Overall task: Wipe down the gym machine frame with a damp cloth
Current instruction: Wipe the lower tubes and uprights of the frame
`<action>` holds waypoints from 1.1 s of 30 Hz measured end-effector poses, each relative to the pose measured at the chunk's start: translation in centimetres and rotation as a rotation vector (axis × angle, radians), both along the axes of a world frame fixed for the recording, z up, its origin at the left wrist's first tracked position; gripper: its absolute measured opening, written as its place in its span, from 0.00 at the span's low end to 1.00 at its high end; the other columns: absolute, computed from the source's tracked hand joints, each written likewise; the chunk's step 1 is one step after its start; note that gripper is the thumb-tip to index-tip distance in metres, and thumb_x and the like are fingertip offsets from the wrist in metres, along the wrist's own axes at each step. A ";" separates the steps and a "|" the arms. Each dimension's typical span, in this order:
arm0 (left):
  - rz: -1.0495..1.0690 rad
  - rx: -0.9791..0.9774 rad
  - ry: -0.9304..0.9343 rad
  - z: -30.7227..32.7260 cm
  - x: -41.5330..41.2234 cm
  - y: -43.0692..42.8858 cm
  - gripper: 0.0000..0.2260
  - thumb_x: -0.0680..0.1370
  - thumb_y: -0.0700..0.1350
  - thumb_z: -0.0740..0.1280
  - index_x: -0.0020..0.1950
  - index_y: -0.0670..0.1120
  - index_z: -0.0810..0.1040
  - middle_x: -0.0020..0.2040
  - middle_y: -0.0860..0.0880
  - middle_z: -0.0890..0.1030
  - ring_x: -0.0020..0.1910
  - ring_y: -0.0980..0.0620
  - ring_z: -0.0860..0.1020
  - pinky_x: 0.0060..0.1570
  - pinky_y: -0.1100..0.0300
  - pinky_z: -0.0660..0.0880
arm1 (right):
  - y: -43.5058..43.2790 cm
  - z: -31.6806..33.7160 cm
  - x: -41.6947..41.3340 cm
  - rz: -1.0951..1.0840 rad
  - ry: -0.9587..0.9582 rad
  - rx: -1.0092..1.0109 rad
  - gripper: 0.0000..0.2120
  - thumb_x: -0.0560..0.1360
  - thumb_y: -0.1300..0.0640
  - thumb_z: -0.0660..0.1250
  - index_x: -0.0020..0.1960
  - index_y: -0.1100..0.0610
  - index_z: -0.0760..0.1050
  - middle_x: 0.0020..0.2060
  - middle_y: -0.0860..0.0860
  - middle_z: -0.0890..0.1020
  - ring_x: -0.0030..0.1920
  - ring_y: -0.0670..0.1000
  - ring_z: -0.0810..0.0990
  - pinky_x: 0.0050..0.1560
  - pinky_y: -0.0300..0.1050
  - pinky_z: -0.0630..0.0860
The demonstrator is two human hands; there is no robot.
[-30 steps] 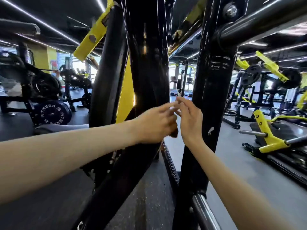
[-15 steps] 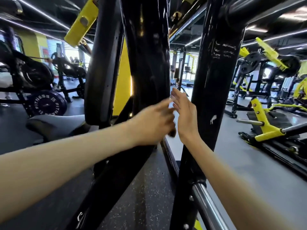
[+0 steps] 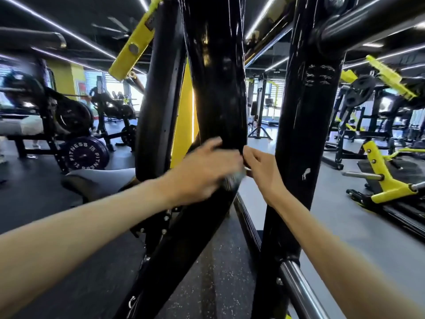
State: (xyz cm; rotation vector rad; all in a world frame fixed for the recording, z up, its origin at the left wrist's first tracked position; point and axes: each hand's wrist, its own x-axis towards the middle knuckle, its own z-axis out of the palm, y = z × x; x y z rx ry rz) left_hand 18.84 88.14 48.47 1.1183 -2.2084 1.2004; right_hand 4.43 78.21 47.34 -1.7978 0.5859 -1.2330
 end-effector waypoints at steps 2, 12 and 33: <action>-0.008 -0.233 0.302 3.9 1.1 0.4 0.18 0.72 0.33 0.67 0.61 0.41 0.79 0.58 0.45 0.81 0.58 0.46 0.74 0.67 0.60 0.58 | 0.0 0.2 -0.5 0.033 0.013 0.022 0.16 0.82 0.51 0.59 0.47 0.56 0.82 0.43 0.54 0.85 0.49 0.52 0.83 0.59 0.56 0.78; 0.004 -0.272 0.355 3.4 -0.9 -2.0 0.17 0.71 0.30 0.59 0.55 0.39 0.81 0.45 0.41 0.77 0.46 0.48 0.67 0.43 0.58 0.72 | 0.2 0.0 0.5 0.032 -0.046 0.022 0.25 0.74 0.40 0.60 0.46 0.64 0.77 0.47 0.68 0.79 0.47 0.65 0.80 0.58 0.69 0.72; 0.038 0.178 -0.021 -10.0 1.5 1.3 0.17 0.74 0.34 0.58 0.59 0.43 0.78 0.57 0.49 0.73 0.51 0.48 0.71 0.45 0.60 0.74 | -0.6 -1.7 0.6 0.167 -0.211 0.212 0.18 0.84 0.51 0.53 0.51 0.56 0.80 0.43 0.47 0.83 0.48 0.47 0.80 0.62 0.47 0.75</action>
